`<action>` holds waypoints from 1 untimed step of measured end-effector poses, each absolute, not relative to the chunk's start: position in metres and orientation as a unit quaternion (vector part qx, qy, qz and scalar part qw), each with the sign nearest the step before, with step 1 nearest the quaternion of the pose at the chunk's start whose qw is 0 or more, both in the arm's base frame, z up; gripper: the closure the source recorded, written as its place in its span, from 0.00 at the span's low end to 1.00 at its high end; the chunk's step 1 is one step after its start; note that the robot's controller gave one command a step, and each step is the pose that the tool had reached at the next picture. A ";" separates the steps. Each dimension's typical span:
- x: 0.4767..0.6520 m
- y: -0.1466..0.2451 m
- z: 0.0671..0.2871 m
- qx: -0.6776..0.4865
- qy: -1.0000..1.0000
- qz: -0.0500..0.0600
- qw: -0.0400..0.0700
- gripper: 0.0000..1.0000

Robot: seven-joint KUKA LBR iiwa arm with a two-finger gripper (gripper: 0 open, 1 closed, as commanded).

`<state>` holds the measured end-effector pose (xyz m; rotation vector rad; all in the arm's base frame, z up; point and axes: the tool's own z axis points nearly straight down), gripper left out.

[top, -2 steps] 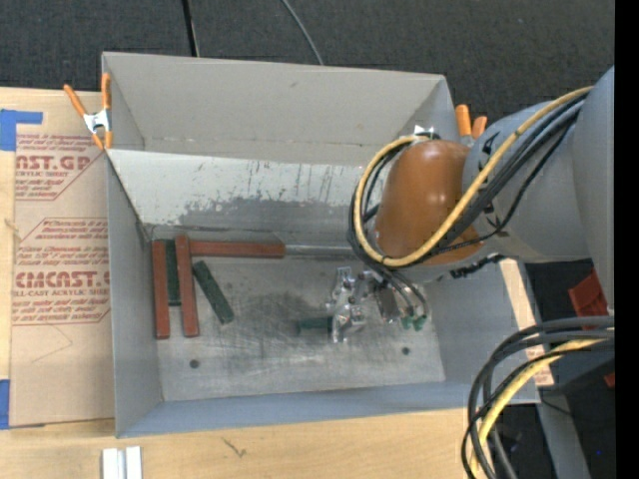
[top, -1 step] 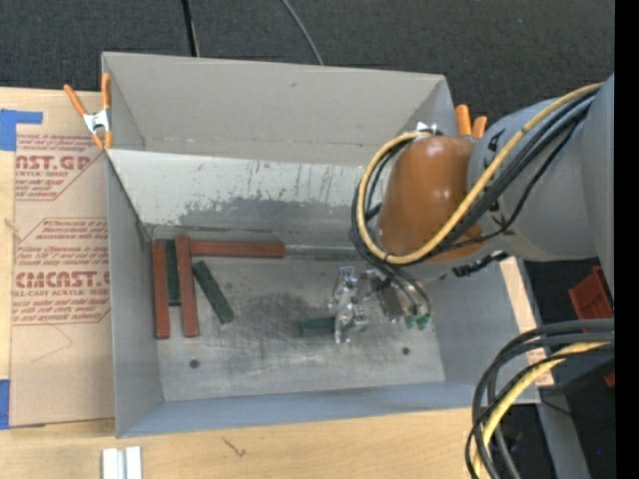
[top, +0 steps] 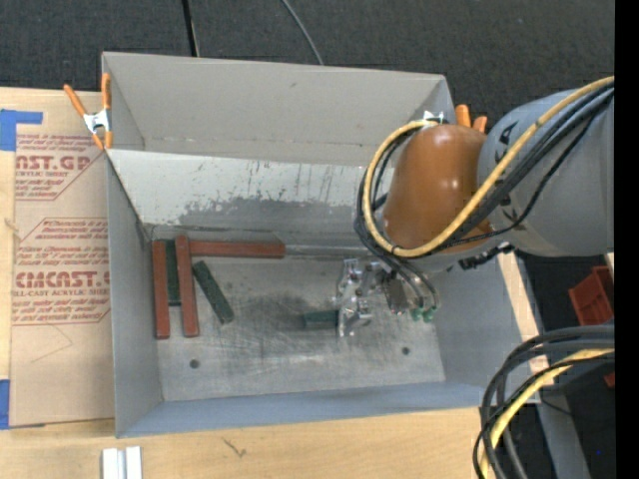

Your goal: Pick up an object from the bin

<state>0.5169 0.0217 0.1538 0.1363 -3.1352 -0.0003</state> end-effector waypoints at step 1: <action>0.519 0.022 0.164 0.043 -0.999 0.000 -0.002 1.00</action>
Offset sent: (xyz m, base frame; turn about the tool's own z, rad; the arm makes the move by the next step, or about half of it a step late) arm -0.0001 0.0001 0.0117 0.0000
